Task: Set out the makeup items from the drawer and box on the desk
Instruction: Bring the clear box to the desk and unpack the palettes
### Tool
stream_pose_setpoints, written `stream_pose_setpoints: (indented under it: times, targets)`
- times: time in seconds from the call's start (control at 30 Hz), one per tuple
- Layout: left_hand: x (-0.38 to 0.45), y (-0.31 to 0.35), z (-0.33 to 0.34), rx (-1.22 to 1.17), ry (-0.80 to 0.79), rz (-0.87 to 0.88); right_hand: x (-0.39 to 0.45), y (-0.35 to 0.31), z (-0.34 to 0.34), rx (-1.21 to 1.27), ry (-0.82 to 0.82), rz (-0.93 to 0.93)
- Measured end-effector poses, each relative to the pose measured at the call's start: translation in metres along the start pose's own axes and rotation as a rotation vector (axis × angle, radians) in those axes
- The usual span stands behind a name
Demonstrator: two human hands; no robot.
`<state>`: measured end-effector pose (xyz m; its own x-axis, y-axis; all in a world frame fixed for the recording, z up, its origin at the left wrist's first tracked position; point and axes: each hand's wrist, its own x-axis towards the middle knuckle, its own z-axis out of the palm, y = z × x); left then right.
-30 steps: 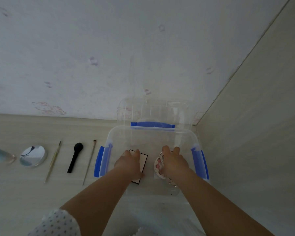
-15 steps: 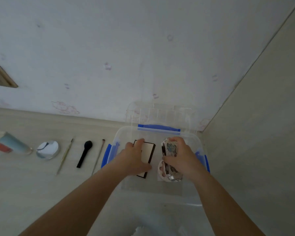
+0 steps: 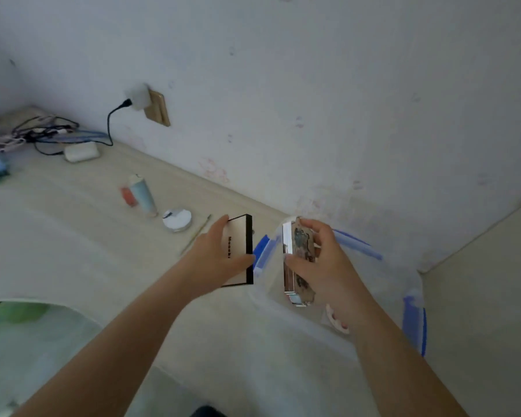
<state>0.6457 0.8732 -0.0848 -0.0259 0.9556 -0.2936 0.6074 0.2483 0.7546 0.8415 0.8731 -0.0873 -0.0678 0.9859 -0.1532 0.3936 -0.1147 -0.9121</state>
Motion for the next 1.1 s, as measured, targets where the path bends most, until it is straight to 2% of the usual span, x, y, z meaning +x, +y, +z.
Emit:
stream_pose_setpoints:
  times: [0.2,0.43,0.77,1.0,1.1]
  targets:
    - [-0.009,-0.059,-0.037,-0.123,0.054,-0.174,-0.003,-0.02,0.042,0.056,-0.129,0.026]
    - [0.02,-0.118,-0.074,-0.12,0.048,-0.196,0.021,-0.031,0.116,0.047,-0.201,0.067]
    - [0.116,-0.235,-0.162,0.155,-0.133,-0.231,0.085,-0.028,0.272,0.032,-0.048,0.289]
    - [0.152,-0.285,-0.209,0.445,-0.241,-0.114,0.11,-0.031,0.365,-0.148,0.049,0.414]
    - [0.161,-0.296,-0.212,0.478,-0.267,-0.077,0.117,-0.031,0.387,-0.178,0.076,0.466]
